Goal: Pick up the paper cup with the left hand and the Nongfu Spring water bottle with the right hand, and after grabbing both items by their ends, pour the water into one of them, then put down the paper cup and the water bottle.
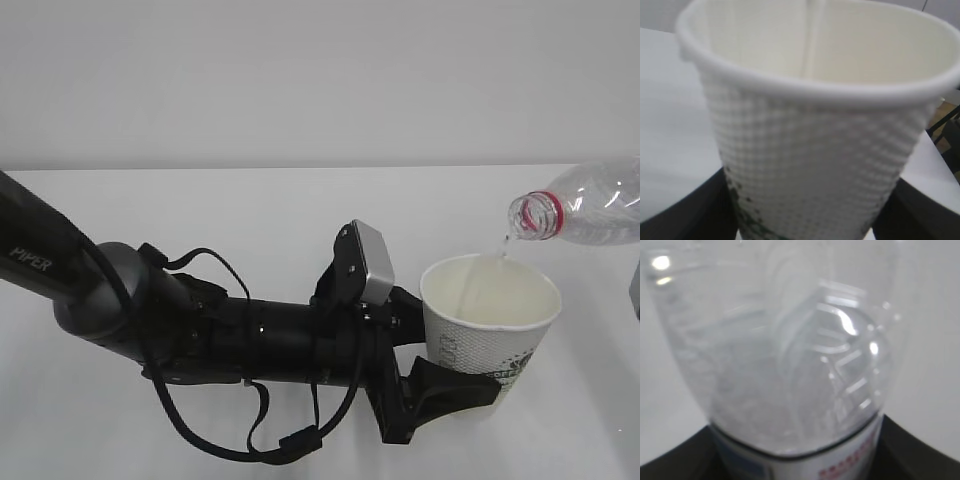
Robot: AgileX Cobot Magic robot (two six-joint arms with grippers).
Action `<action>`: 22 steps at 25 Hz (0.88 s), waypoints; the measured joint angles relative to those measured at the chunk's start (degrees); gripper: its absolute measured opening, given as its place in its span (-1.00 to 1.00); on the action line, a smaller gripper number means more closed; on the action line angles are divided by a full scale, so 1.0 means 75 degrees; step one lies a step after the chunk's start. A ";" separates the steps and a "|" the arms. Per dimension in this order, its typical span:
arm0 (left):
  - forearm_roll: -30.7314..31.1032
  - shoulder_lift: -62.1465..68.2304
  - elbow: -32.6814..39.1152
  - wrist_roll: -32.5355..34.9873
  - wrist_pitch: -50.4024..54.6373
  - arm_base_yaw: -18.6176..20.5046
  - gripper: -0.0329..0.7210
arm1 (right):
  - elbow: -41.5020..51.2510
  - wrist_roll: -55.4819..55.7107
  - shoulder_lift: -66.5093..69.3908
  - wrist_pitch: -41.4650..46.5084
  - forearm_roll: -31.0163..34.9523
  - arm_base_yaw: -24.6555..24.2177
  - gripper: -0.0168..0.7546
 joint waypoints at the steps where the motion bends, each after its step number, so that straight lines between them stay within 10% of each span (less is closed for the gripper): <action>1: 0.0000 0.0000 0.0000 0.0000 0.0000 0.0000 0.48 | 0.0000 -0.0013 0.0000 0.0000 0.0000 0.0000 0.19; 22: 0.0000 0.0000 0.0000 0.0000 0.0000 0.0000 0.48 | 0.0000 -0.0013 0.0000 -0.0026 0.0000 0.0000 0.19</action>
